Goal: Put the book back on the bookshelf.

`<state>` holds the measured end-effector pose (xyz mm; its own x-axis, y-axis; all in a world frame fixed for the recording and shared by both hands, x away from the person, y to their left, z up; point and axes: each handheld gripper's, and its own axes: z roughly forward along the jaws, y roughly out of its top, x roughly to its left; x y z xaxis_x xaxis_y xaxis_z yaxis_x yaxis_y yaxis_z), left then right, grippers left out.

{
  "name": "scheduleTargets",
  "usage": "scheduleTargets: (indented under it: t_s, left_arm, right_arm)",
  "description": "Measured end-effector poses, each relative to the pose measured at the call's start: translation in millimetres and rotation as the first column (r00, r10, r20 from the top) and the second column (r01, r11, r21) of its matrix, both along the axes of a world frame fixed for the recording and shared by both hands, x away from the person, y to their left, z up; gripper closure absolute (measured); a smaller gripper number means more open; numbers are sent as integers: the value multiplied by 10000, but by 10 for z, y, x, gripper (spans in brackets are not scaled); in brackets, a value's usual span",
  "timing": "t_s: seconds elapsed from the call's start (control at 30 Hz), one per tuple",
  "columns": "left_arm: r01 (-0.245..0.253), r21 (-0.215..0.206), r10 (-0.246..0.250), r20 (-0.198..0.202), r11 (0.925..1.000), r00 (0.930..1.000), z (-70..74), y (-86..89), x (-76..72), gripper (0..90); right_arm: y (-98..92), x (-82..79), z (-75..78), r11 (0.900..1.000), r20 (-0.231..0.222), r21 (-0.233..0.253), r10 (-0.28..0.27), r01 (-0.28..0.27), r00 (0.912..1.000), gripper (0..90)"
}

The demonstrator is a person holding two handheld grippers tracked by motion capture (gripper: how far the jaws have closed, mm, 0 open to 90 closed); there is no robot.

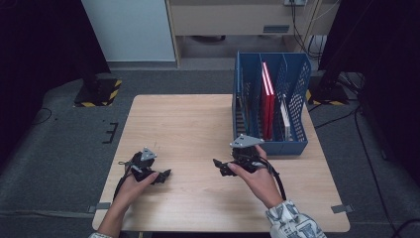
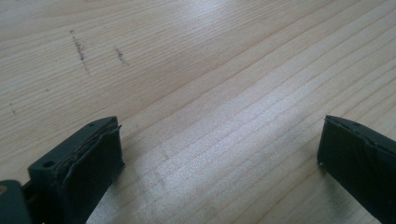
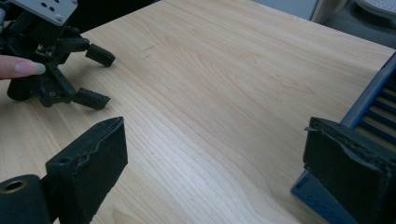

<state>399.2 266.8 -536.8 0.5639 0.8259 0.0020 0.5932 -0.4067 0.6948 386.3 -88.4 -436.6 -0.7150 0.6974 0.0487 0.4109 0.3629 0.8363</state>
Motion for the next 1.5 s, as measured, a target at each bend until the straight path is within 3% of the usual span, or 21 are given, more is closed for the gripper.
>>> scheduleTargets:
  t_s: [0.4, 0.63, 1.0, 1.03, 1.5]
  left_arm:
    - [17, 1, -17, 2, 10000, 10000, 0, 1, -3, 0]
    - [21, 4, -21, 6, 10000, 10000, 0, 1, -3, 0]
    - [14, -6, -14, 2, 10000, 10000, 0, 0, -4, 0]
    - [14, -4, -14, 1, 10000, 10000, 0, 0, -4, 0]
    - [16, 12, -16, -5, 10000, 10000, 1, 1, -4, 0]
  right_arm:
    - [298, 166, -101, 10000, -179, -25, 75, -75, 9998, 109]
    - [503, 137, -281, 9969, -244, -603, 486, -500, 9985, 112]
    - [481, -19, -640, 9940, -610, -934, 518, -573, 9968, 112]
    - [487, -37, -702, 9906, -604, -1204, 578, -647, 9965, 108]
    - [630, 87, -952, 9889, -1187, -1483, -39, -138, 9929, 106]
